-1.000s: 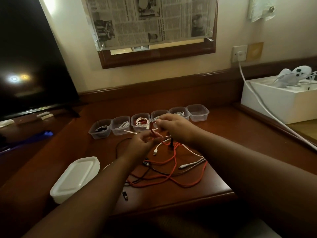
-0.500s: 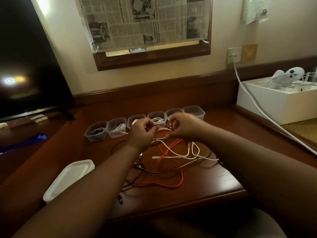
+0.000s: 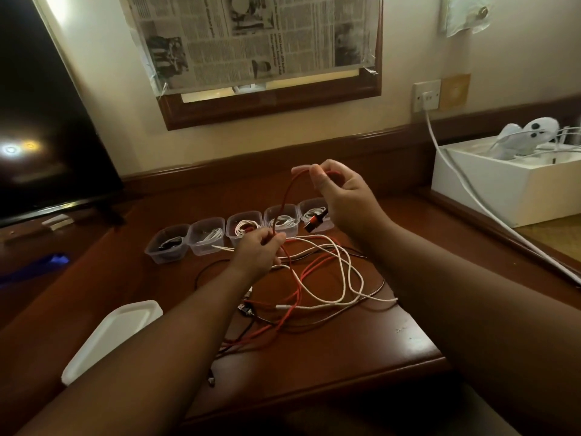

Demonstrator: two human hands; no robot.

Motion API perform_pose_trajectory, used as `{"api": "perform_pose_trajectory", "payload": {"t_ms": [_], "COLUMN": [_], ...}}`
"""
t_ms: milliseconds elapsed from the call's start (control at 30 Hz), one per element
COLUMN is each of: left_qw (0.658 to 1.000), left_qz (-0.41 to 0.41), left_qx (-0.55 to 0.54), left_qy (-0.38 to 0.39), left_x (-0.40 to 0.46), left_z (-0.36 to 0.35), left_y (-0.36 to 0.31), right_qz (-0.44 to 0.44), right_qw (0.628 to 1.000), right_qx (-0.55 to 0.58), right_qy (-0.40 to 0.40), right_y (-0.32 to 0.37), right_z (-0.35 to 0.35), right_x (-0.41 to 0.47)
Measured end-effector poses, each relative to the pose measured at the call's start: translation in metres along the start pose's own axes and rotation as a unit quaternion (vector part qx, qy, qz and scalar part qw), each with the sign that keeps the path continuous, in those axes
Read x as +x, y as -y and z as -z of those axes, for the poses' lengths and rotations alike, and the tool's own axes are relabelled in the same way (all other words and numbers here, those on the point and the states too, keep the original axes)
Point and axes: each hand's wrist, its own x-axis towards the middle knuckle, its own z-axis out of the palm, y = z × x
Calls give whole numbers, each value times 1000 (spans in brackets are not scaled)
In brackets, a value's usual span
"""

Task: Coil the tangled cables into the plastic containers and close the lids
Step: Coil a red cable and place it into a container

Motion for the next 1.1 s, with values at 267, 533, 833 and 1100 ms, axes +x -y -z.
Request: {"api": "perform_pose_trajectory", "payload": {"t_ms": [267, 533, 833, 1100], "left_qw": [994, 991, 995, 993], "left_qz": [-76, -80, -74, 22], "left_qx": [66, 105, 55, 97], "left_qy": [53, -26, -33, 64], "left_x": [9, 15, 9, 0], "left_z": [21, 37, 35, 33], "left_y": [-28, -24, -32, 3], "right_qz": [-158, -172, -99, -172], "right_qw": [897, 955, 982, 910], "right_qx": [413, -218, -117, 376], "right_qy": [8, 100, 112, -30], "right_y": [12, -10, -21, -1], "right_z": [-6, -9, -25, -15], "right_x": [10, 16, 11, 24]}}
